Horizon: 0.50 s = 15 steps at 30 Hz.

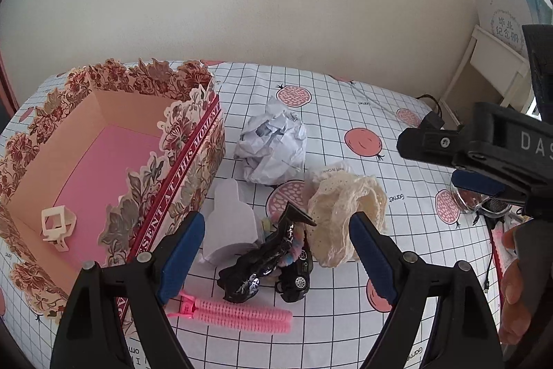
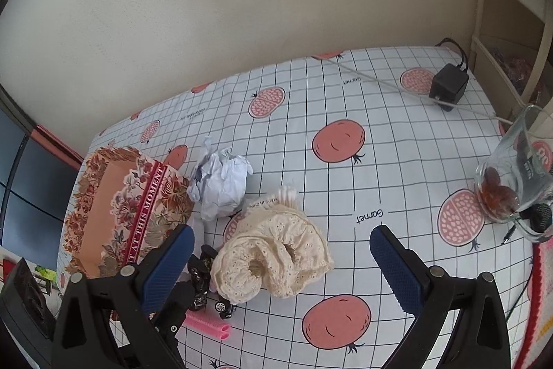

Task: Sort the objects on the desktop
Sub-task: 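Move both grippers back toward the black toy car and cream lace fabric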

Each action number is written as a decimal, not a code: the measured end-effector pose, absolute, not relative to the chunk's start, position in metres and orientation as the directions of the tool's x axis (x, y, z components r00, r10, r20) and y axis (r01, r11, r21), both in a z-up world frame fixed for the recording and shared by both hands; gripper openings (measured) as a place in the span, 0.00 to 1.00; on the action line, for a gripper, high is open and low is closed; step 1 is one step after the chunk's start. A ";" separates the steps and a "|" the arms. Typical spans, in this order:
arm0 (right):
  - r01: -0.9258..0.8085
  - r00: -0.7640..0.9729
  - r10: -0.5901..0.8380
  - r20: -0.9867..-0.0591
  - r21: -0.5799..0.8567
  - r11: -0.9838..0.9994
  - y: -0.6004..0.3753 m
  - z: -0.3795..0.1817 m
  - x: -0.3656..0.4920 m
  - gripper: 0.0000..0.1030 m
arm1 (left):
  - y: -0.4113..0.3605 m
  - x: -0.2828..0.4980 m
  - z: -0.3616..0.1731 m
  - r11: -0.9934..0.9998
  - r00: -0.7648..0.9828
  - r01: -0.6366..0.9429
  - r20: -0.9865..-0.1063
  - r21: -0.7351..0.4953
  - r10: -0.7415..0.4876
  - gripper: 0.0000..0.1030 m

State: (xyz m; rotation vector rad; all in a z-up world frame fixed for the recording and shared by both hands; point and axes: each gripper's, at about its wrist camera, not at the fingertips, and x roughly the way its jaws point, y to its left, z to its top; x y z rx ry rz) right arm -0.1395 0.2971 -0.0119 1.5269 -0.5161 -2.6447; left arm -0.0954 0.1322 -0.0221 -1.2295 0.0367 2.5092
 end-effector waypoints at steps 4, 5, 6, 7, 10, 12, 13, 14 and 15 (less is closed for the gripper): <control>-0.128 -0.464 -0.223 -0.857 0.314 -0.941 0.292 -0.034 -0.143 1.00 | 0.133 -0.098 -0.028 -0.941 -0.550 -0.318 -0.786 -0.114 0.281 0.83; -0.128 -0.453 -0.228 -0.862 0.316 -0.940 0.290 -0.039 -0.144 1.00 | 0.133 -0.099 -0.031 -0.942 -0.544 -0.317 -0.791 -0.114 0.279 0.83; -0.129 -0.443 -0.232 -0.866 0.318 -0.939 0.289 -0.043 -0.144 1.00 | 0.132 -0.100 -0.033 -0.943 -0.538 -0.314 -0.797 -0.111 0.273 0.83; -0.130 -0.434 -0.234 -0.870 0.317 -0.940 0.287 -0.047 -0.145 1.00 | 0.132 -0.100 -0.034 -0.944 -0.533 -0.312 -0.803 -0.109 0.268 0.83; -0.131 -0.405 -0.238 -0.883 0.314 -0.940 0.283 -0.059 -0.146 1.00 | 0.131 -0.102 -0.039 -0.947 -0.520 -0.303 -0.815 -0.102 0.254 0.80; -0.139 -0.382 -0.245 -0.891 0.318 -0.938 0.280 -0.068 -0.147 1.00 | 0.132 -0.103 -0.041 -0.949 -0.513 -0.300 -0.823 -0.094 0.244 0.77; -0.143 -0.374 -0.247 -0.894 0.319 -0.937 0.279 -0.071 -0.148 1.00 | 0.132 -0.103 -0.043 -0.950 -0.509 -0.300 -0.827 -0.092 0.241 0.77; -0.148 -0.368 -0.246 -0.897 0.318 -0.937 0.278 -0.074 -0.148 1.00 | 0.133 -0.103 -0.044 -0.950 -0.504 -0.300 -0.830 -0.091 0.239 0.77; -0.153 -0.365 -0.243 -0.899 0.315 -0.937 0.277 -0.077 -0.148 1.00 | 0.133 -0.103 -0.045 -0.950 -0.501 -0.300 -0.833 -0.088 0.235 0.76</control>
